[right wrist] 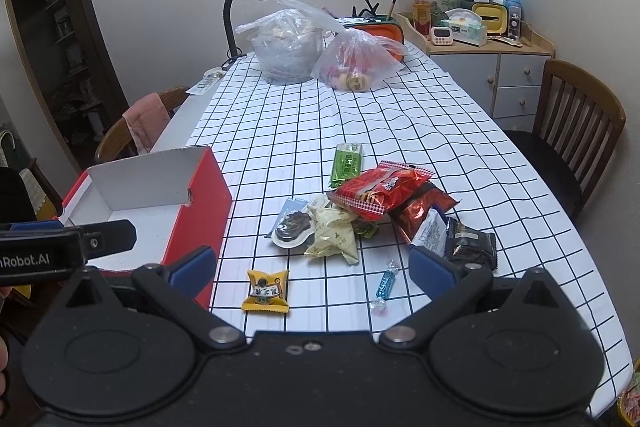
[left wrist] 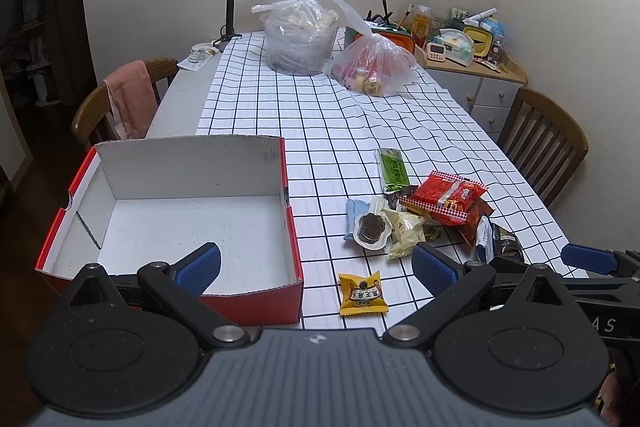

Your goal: Organize snacks

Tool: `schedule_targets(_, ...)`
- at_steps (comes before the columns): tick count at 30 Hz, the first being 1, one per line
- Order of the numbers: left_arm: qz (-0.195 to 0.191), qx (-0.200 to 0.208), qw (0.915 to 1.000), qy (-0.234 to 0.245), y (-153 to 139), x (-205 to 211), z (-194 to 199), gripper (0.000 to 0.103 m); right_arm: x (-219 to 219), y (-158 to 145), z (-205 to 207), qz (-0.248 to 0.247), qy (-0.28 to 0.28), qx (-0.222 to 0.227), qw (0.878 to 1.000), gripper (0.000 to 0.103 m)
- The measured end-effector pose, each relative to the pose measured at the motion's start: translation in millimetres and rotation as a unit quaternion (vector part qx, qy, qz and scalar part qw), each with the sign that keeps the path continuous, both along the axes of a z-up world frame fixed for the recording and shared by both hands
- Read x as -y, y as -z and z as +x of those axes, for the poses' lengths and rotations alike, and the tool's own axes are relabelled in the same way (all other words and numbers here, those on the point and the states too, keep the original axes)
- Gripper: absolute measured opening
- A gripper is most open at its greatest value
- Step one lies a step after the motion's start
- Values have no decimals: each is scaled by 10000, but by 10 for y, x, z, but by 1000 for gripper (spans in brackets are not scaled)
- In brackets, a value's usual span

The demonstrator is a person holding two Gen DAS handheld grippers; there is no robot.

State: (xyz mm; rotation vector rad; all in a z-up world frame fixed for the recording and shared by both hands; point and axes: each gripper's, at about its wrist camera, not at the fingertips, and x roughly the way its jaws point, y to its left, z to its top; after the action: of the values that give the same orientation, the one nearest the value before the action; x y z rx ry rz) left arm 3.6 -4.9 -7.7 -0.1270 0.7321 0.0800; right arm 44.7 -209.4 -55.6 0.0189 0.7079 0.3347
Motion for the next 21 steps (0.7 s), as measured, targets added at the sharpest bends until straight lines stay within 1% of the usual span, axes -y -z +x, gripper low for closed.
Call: schedule_targets(21, -37, -4, 9998, 210, 34, -37, 25, 102, 0, 17, -37, -32, 236, -10, 9997, 103)
